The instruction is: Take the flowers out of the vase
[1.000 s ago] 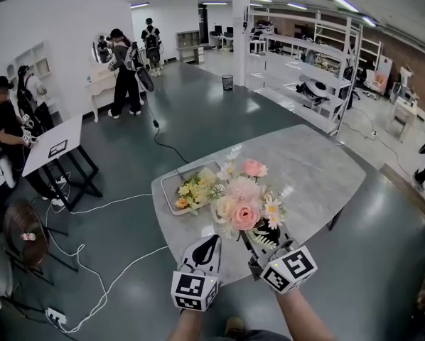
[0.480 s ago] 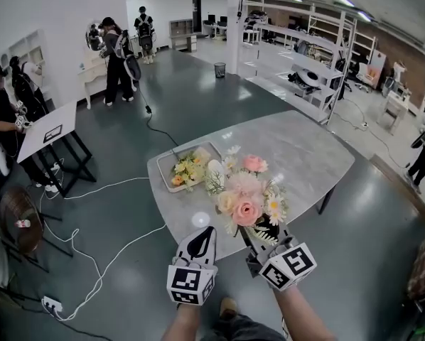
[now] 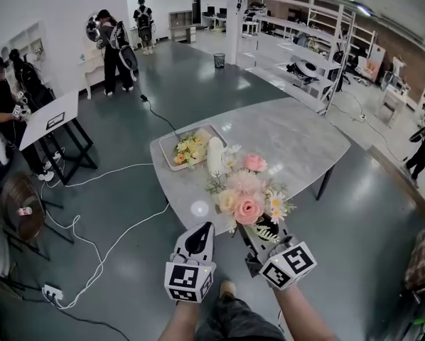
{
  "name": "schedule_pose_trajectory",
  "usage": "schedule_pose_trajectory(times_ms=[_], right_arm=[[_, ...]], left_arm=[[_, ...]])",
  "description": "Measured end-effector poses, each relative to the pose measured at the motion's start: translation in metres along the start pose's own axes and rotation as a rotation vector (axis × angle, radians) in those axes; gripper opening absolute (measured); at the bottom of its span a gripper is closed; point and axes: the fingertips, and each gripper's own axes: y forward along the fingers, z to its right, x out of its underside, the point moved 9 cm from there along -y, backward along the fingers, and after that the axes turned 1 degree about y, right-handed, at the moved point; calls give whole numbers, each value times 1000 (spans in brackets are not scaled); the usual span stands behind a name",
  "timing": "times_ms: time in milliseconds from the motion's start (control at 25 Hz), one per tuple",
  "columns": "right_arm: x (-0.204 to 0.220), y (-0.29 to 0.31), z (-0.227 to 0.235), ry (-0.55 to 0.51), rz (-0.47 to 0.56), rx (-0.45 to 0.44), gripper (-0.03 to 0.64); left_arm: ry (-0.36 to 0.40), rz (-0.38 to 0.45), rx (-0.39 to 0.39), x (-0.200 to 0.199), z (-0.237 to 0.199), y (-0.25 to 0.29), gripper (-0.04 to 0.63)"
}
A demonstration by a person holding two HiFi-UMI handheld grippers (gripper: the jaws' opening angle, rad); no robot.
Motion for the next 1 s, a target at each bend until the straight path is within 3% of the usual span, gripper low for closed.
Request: schedule_pose_trajectory(times_ms=[560,1000], right_arm=[[10,-49,-45,-2,-47,-4,135],[23,-55,-53,26,-64,-49,135]], left_arm=[[-22,1,-3,10,23,-54,17],[-22,11,-25,11,22,-58,17]])
